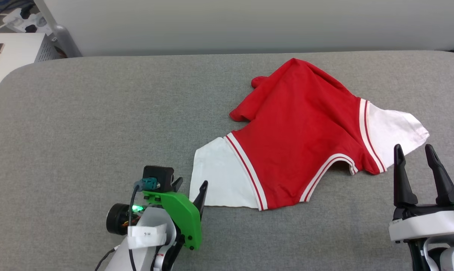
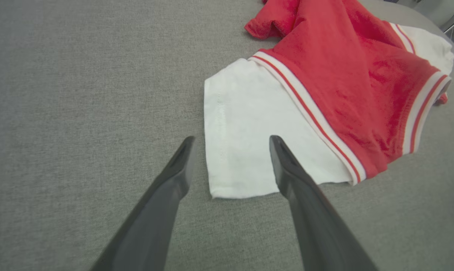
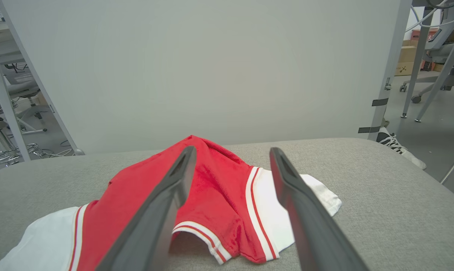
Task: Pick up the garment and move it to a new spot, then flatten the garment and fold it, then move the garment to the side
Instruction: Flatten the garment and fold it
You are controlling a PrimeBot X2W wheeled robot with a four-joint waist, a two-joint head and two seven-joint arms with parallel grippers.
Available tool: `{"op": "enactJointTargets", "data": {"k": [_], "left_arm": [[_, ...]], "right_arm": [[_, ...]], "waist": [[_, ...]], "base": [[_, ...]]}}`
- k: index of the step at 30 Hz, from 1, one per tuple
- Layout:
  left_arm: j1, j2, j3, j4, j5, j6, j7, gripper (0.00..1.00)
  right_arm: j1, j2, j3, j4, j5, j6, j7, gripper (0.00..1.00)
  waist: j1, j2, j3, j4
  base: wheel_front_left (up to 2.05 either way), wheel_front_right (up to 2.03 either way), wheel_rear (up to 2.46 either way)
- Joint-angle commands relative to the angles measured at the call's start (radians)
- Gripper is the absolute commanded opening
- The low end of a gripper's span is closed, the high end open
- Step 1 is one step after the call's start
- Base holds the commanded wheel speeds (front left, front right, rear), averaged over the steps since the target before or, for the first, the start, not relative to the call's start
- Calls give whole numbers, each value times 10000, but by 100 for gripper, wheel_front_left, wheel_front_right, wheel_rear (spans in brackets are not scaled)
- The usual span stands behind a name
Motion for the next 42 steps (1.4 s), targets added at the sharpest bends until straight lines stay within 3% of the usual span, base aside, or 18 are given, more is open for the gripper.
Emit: {"op": "enactJointTargets", "data": {"k": [1,7,21,22,23,32,42], "left_arm": [[-122,172,-75,-27,87,149,553,100],[-294,540,-156,-303,365,821,2520,100],[-359,726,-371,562,387,961,3260,100],[-345,709,-384,660,348,945,3290,47],[-326,678,-399,746,278,902,3316,0],[-60,578,47,607,-238,952,2519,0],[693,952,1110,-1053,-813,1444,1978,0]], "right_arm": [[-42,63,14,-102,-109,-7,-52,100],[-197,172,114,-157,-226,-7,-73,100],[-490,317,94,27,-257,-7,-145,100],[-494,320,87,36,-265,-7,-148,100],[-500,322,79,45,-278,-7,-148,100],[-416,200,-68,196,-373,-7,166,100],[-66,-234,-358,189,-395,-7,1552,100]], "waist": [[1,-1,191,-198],[1,-1,604,-581],[1,-1,1157,-929],[1,-1,1153,-914],[1,-1,1145,-894],[1,-1,746,-580],[1,-1,274,81]], "base": [[0,0,0],[0,0,0],[0,0,0],[0,0,0],[0,0,0],[0,0,0],[0,0,0]]}}
